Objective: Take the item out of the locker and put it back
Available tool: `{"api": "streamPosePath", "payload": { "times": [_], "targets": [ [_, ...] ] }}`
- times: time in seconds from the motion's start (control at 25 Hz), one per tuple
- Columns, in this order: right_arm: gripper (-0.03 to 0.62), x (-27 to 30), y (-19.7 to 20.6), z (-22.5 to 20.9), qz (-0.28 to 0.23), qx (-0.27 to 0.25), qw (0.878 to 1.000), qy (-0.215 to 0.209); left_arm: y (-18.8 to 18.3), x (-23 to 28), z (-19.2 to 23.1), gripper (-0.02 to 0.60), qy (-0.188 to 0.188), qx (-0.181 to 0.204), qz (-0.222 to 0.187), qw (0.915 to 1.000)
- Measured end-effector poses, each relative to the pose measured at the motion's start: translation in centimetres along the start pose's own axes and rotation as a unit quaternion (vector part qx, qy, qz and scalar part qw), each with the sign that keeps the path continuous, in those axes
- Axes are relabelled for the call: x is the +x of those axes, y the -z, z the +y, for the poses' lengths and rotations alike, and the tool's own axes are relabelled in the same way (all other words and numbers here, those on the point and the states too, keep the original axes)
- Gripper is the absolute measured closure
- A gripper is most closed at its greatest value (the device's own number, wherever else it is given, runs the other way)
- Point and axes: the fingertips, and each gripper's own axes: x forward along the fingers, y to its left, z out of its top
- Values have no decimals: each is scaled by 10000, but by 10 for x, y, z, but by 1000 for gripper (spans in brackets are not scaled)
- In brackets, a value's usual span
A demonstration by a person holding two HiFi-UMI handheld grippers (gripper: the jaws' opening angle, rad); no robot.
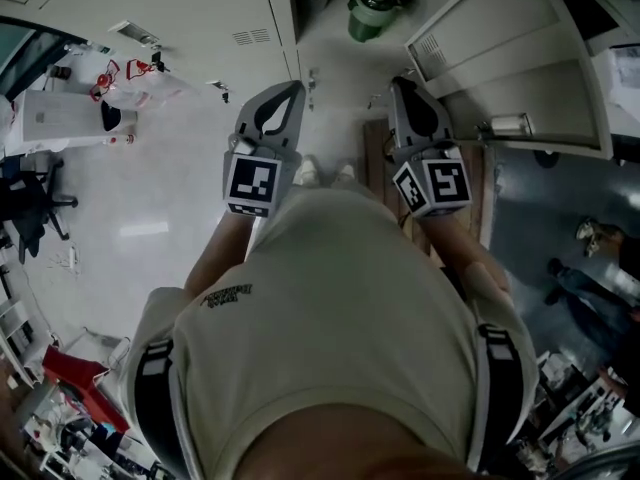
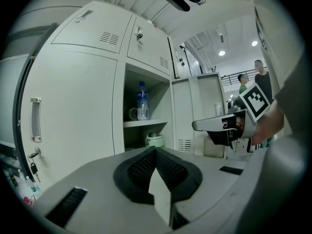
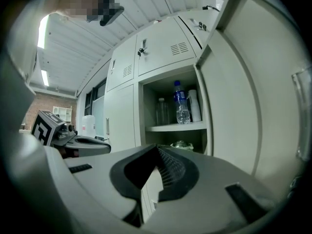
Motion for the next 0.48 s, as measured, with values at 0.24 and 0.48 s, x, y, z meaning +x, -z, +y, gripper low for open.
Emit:
{"api": "streamPosePath", "payload": {
  "times": [0.24,0.48],
  "targets": [
    [591,-2,4,-10,31,25,10000,9,-3,8,-11,569,43,-86,56,9999],
    [591,2,5,-17,59,80,9999,-18,-4,18,-11,568,27,-6,21,10000]
  ]
}}
